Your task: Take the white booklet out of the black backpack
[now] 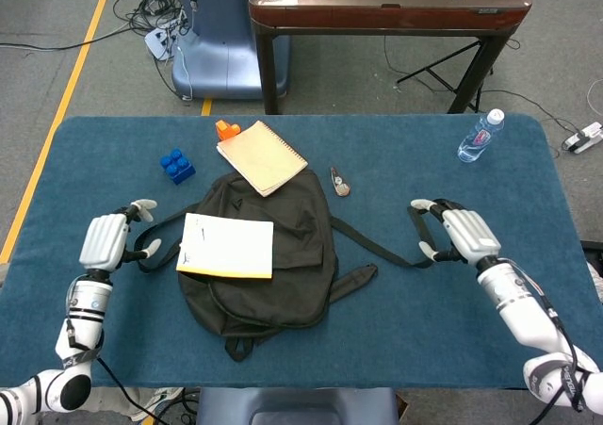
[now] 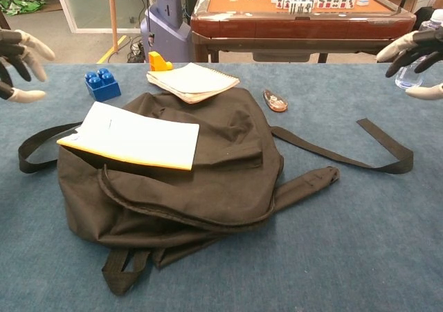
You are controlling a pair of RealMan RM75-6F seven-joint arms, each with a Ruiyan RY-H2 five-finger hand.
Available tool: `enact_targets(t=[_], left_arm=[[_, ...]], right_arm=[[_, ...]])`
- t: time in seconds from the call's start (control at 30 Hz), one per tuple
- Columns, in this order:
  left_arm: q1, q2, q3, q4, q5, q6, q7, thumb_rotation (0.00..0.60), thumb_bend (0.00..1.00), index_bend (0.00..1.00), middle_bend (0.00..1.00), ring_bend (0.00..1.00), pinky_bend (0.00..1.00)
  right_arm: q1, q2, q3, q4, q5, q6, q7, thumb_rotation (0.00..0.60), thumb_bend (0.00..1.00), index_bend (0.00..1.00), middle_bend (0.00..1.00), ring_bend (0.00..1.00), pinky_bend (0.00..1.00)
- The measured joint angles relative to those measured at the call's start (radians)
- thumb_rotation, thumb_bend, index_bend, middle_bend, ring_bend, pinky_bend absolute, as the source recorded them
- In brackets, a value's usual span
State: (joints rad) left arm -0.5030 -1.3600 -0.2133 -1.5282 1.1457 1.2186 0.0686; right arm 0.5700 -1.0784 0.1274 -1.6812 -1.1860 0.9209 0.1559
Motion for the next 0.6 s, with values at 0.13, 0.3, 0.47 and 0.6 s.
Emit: enact_targets(t=[0.13, 0.3, 0.47, 0.6], left_arm=[[0.05, 0.049, 0.028, -0.023, -0.013, 0.043, 0.058, 0.6, 0.27, 0.37, 0.42, 0.38, 0.45], [0.124, 0.096, 0.066, -0.073, -0.012, 0.115, 0.11, 0.6, 0.27, 0.38, 0.42, 0.38, 0.45], [0.186, 0.141, 0.101, -0.139, 0.023, 0.171, 0.115, 0.6, 0.27, 0.38, 0.42, 0.38, 0.45], [0.23, 0.165, 0.128, -0.182, 0.083, 0.229, 0.112, 0.6, 0.27, 0.38, 0.42, 0.38, 0.44]], right_arm=[[-0.074, 0.004, -0.032, 0.001, -0.069, 0.118, 0.0, 0.6, 0.34, 0.25, 0.32, 0.19, 0.18], [-0.182, 0.012, -0.074, -0.013, -0.134, 0.262, -0.003, 0.6, 0.34, 0.28, 0.33, 0.21, 0.19], [-0.288, 0.016, -0.115, -0.027, -0.169, 0.379, -0.028, 0.6, 0.34, 0.3, 0.34, 0.22, 0.19], [-0.345, 0.021, -0.133, -0.043, -0.183, 0.442, -0.045, 0.6, 0.34, 0.31, 0.34, 0.22, 0.19]])
